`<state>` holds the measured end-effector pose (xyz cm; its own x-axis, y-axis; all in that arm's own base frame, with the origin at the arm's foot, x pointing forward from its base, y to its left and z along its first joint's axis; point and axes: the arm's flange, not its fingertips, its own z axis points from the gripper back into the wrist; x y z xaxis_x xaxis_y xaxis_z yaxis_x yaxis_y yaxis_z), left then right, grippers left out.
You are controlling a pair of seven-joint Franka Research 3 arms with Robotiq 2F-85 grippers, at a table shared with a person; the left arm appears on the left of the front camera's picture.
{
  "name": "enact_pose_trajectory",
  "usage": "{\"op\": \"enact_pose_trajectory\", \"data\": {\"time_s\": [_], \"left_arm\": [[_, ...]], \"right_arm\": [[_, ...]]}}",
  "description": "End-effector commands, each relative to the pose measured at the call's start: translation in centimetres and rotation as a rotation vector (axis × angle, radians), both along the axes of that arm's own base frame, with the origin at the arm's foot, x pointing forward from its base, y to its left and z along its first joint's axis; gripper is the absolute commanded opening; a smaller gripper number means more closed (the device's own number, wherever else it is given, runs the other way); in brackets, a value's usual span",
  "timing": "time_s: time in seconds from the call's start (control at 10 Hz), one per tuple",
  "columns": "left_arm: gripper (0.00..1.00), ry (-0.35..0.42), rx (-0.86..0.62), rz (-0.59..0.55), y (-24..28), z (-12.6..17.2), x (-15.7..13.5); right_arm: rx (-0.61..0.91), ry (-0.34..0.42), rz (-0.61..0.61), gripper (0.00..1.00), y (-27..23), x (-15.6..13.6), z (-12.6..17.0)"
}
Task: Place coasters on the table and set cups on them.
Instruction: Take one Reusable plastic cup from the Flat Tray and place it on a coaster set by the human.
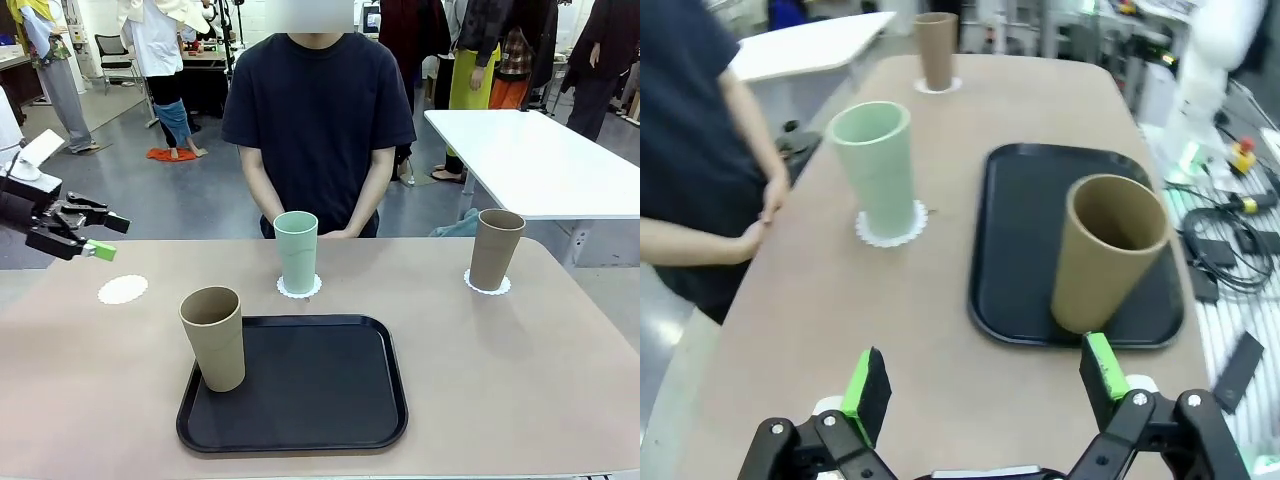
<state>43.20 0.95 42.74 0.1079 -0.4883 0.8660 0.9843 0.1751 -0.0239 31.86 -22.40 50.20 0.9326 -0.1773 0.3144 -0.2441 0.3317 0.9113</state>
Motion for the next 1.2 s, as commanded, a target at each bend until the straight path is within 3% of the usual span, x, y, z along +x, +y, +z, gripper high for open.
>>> {"op": "enact_pose_trajectory", "data": {"time_s": [0.0,0.1,0.5,0.6,0.8,1.1], "left_arm": [[1.00,0.016,0.056,0.076,-1.5,0.5,-1.2],[1.00,0.000,0.000,0.000,0.0,0.0,0.0],[1.00,0.010,0.012,0.023,-0.4,-0.1,-0.2],[1.00,-0.041,0.017,-0.124,0.2,-2.0,-1.2],[1.00,0.022,-0.036,-0.246,0.0,-5.3,-1.8],[1.00,0.020,-0.026,-0.254,-1.8,-8.7,-2.7]], "right_arm": [[0.009,-0.013,0.005,1.00,-0.1,0.0,0.1],[0.009,-0.013,0.005,1.00,-0.1,0.0,0.1],[0.009,-0.013,0.005,1.00,-0.1,0.0,0.1],[0.009,-0.013,0.005,1.00,-0.1,0.0,0.1],[0.009,-0.013,0.005,1.00,-0.1,0.0,0.1],[0.009,-0.013,0.005,1.00,-0.1,0.0,0.1]]}}
